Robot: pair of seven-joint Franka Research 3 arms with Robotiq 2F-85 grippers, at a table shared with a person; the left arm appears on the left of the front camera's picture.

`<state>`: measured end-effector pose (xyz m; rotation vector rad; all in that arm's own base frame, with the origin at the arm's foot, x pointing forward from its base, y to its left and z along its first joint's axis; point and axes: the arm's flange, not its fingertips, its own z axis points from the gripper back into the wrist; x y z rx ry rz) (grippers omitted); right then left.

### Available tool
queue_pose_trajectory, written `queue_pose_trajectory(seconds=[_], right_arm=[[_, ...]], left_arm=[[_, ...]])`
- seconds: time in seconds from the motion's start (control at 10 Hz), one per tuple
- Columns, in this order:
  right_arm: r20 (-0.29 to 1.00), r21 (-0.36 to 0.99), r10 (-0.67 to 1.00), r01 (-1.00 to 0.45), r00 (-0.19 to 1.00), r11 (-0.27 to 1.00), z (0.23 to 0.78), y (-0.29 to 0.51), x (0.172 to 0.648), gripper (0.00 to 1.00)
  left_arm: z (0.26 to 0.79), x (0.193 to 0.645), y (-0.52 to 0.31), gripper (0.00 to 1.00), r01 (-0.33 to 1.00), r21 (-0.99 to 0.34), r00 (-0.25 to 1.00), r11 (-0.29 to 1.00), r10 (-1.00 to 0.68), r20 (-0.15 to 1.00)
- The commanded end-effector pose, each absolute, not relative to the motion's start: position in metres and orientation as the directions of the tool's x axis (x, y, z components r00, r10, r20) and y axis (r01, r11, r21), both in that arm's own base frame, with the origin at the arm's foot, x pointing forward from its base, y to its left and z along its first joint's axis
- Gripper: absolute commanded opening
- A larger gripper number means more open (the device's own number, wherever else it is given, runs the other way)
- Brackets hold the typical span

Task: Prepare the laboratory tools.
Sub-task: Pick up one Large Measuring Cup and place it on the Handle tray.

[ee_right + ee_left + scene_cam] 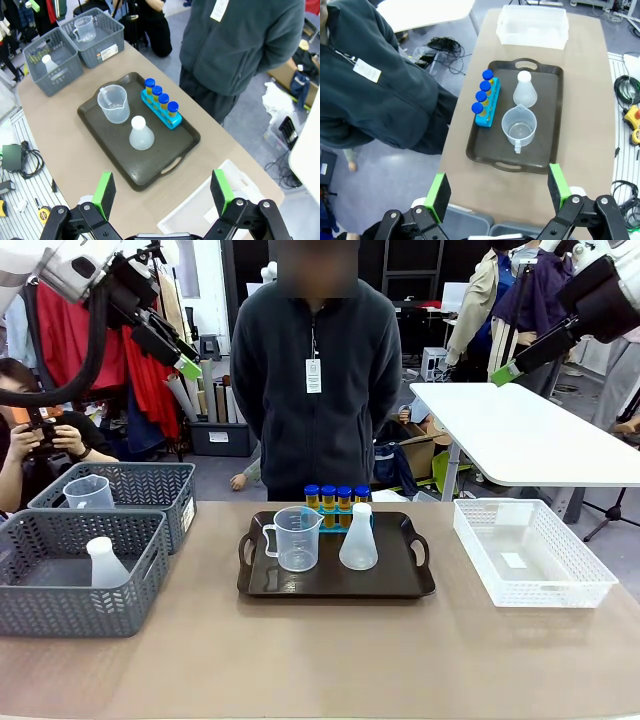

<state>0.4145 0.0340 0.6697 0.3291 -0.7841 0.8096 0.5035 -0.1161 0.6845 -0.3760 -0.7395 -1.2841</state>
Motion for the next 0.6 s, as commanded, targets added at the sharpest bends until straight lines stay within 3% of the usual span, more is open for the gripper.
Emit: queue_pose_trajectory(seconds=[0.0, 0.5], right_arm=[[0.748, -0.016, 0.511, -0.758, 0.423, 0.652, 0.6713, 0.0339, 0.4148, 1.00], [0.748, -0.016, 0.511, -0.758, 0.423, 0.652, 0.6713, 0.0339, 0.4148, 1.00]], left_arm=[[0.6850, 0.5023, -0.1156, 1.00, 0.952, 0.146, 0.100, 0.269, -0.723, 0.683], [0.6850, 0.5023, -0.1156, 1.00, 0.952, 0.146, 0.100, 0.269, -0.723, 0.683]])
